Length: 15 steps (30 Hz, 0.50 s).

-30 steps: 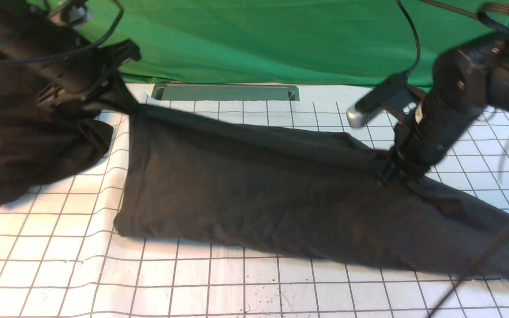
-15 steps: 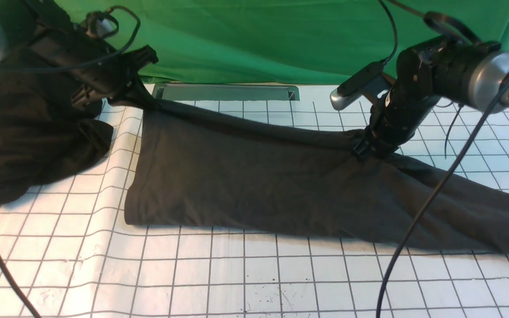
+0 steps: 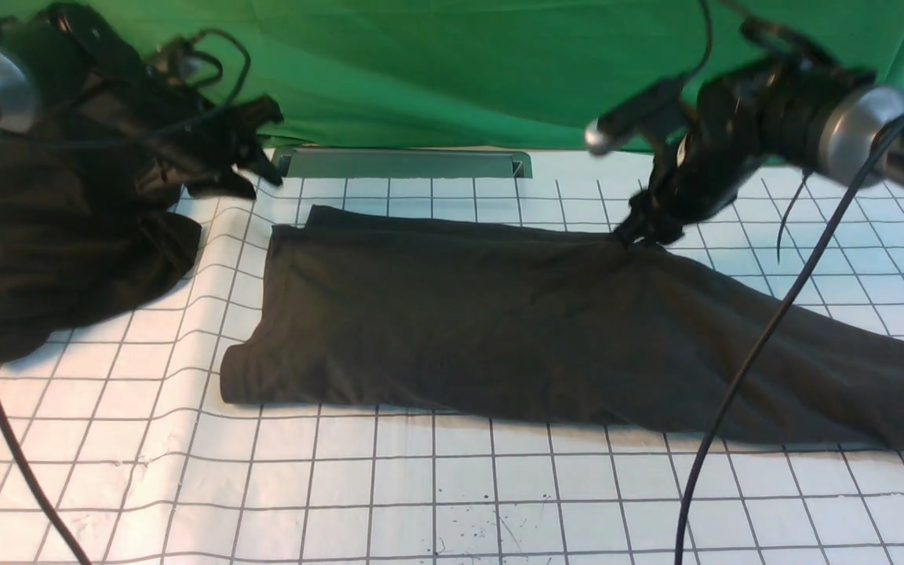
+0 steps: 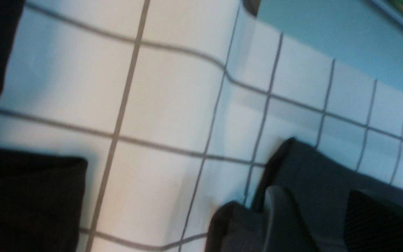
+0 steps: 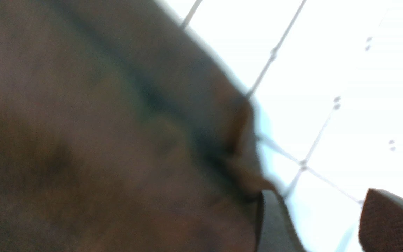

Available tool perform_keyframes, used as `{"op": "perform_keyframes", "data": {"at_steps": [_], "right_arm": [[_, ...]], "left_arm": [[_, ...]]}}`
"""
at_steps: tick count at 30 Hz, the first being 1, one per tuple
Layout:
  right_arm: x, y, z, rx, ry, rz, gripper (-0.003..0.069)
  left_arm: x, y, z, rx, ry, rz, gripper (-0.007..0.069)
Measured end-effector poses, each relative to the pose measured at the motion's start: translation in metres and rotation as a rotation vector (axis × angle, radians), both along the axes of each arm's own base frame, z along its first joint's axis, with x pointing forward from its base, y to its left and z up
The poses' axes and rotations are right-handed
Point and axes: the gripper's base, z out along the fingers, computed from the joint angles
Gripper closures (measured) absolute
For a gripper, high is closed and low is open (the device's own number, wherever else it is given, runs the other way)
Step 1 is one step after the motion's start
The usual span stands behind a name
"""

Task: Fold a long-sleeved shirt over a white checkered tablecloth.
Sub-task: 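Fold the black garment in half by bringing its near edge over to the far edge, then pull the folded dark garment lengthwise by its ends to straighten it flat on the table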

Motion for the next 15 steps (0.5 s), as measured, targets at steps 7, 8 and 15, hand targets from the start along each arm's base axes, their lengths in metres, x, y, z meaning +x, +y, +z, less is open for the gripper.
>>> {"op": "perform_keyframes", "data": {"at_steps": [7,8,15], "right_arm": [[-0.007,-0.011,0.066,-0.064,0.081,-0.033,0.0379],[-0.007,-0.013,0.067,-0.069,0.084,-0.032,0.0398],[-0.032,-0.093,0.081,-0.017,0.213,-0.225,0.0653]], "left_arm": [[-0.005,0.005,0.08,0.003,-0.093,-0.07,0.0168],[-0.005,0.005,0.082,0.004,-0.097,-0.072,0.0167],[-0.014,0.004,0.093,0.034,-0.042,-0.125,0.0249]]}}
